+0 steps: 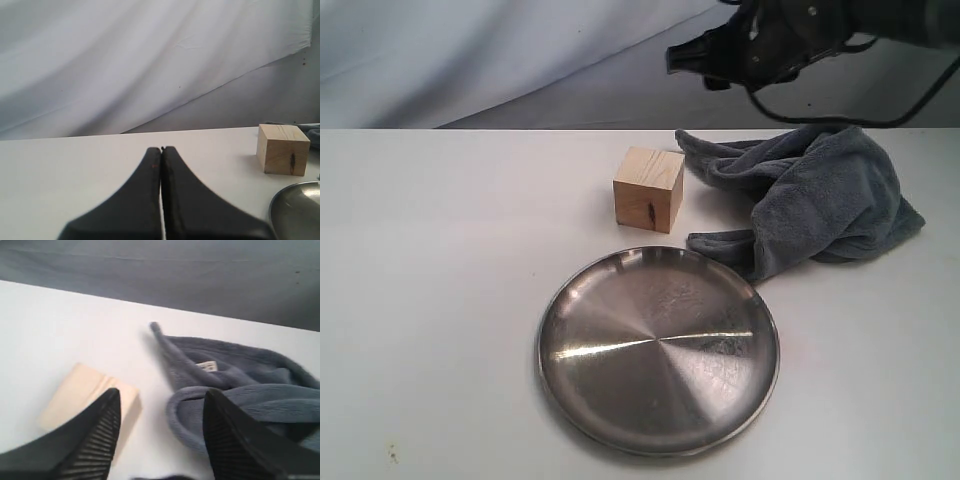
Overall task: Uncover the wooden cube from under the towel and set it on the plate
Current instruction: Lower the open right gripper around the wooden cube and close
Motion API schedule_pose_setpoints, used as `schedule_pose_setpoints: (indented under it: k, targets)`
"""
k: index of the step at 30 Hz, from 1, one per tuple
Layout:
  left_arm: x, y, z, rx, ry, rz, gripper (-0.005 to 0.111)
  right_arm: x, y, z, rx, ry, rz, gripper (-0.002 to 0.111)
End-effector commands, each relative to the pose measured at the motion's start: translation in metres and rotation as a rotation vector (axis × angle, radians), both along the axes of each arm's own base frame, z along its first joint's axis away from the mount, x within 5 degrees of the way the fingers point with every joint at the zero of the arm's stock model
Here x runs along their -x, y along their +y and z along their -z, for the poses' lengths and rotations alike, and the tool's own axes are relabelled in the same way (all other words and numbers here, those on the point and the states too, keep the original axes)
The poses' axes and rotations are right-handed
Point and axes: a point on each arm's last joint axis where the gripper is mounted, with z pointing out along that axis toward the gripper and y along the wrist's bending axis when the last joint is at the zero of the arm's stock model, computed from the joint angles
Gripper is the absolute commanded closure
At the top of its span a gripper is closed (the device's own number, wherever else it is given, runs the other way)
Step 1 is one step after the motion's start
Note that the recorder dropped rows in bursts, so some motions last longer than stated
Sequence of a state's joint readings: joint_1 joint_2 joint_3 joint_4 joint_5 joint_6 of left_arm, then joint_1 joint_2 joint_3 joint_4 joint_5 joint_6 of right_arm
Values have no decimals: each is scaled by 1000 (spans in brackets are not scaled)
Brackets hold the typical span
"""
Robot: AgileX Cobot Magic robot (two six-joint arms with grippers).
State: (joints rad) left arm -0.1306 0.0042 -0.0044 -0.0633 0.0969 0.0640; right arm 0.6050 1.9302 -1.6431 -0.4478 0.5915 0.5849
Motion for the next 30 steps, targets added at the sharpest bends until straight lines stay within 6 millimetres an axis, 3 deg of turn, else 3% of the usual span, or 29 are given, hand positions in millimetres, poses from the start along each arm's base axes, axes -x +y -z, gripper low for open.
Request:
schedule_pose_setpoints:
  k: [1, 5, 10, 14, 19, 25, 30]
  targets:
    - [0, 0, 0, 6, -10, -3, 107, 1, 24, 26, -88, 41, 11, 61]
    - [0, 0, 0, 6, -10, -3, 107, 3, 45, 48, -70, 40, -50, 58]
    - [0, 0, 0, 6, -10, -3, 107, 3, 60, 68, -92, 39, -89, 44]
    - [0, 0, 0, 6, -10, -3, 107, 1, 72, 82, -129, 14, -142, 48]
    - [0, 0, 0, 6, -10, -3, 107, 8, 91, 93, -50, -58, -270, 52]
    - [0, 0, 0, 6, -10, -3, 107, 6, 96, 115, -48, -37, -283, 54]
    - [0, 0, 0, 6, -10, -3, 107, 7, 96, 117, -74, -14, -261, 57]
